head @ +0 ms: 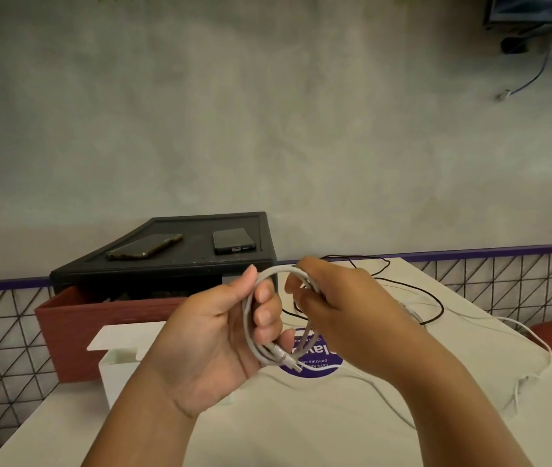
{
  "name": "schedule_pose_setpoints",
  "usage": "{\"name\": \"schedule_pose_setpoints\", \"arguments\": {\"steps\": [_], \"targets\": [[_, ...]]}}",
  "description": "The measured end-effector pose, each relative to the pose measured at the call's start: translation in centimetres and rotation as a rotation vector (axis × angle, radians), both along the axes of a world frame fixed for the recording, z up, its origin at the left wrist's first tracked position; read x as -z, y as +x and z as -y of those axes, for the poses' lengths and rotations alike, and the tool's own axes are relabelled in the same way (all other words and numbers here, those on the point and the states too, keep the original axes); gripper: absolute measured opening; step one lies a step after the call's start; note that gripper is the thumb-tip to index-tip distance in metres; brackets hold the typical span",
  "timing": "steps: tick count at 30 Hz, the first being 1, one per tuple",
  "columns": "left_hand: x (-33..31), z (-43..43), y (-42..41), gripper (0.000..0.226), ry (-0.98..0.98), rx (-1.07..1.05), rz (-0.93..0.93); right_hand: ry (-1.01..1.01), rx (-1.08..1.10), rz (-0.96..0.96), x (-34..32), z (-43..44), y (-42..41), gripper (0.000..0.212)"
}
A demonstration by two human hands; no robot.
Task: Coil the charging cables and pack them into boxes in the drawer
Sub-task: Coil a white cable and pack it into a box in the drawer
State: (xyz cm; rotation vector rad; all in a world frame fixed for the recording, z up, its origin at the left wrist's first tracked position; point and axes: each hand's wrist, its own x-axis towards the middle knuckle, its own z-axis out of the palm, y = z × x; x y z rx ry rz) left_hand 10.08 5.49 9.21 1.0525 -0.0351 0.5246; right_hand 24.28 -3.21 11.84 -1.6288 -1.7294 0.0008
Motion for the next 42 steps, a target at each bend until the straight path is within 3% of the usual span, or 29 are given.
{"name": "schedule_pose_setpoints", "arguments": {"steps": [2,5,10,14,17,20,25,30,35,38,42], "targets": [[0.2,-0.5,-0.2,0.021,-0.017,0.088,0.025,0.011,0.01,-0.003,0.0,-0.1,-0.1,0.016],[0.0,-0.8,-0.1,0.036,-0.114,0.249,0.097,0.044,-0.035,-0.03,0.1,-0.3,-0.4,0.023],[-0.1,-0.8,-0.5,0.045,-0.079,0.221,0.228,0.14,-0.109,-0.214,0.0,-0.1,1.2,0.051],[-0.7,-1.1,-2.2,0.049,-0.126,0.218,0.388,0.364,0.023,-0.392,0.1,0.5,5.4,0.018],[-0.7,-1.7,-3.3,0.05,-0.137,0.132,0.43,0.431,0.026,-0.508,0.1,1.3,6.9,0.021],[-0.8,-1.7,-3.6,0.049,-0.135,0.039,0.425,0.377,0.057,-0.41,0.3,0.9,6.4,0.024],[-0.6,-2.0,-4.2,0.048,-0.161,0.005,0.428,-0.035,0.103,-0.027,0.4,0.4,4.0,0.025],[-0.5,-2.3,-4.8,0.049,-0.189,-0.073,0.384,-0.234,0.003,0.168,0.9,-0.5,1.3,0.026],[-0.1,-3.0,-5.2,0.048,-0.114,-0.259,0.4,-0.225,-0.033,0.149,0.7,-0.4,0.5,0.023],[-0.5,-3.0,-4.4,0.04,-0.096,-0.38,0.561,-0.082,0.043,0.161,0.1,-0.1,0.7,0.022],[-1.3,-1.5,-3.7,0.055,-0.063,-0.64,0.556,-0.041,-0.013,0.138,-0.2,0.3,0.7,0.028]]}}
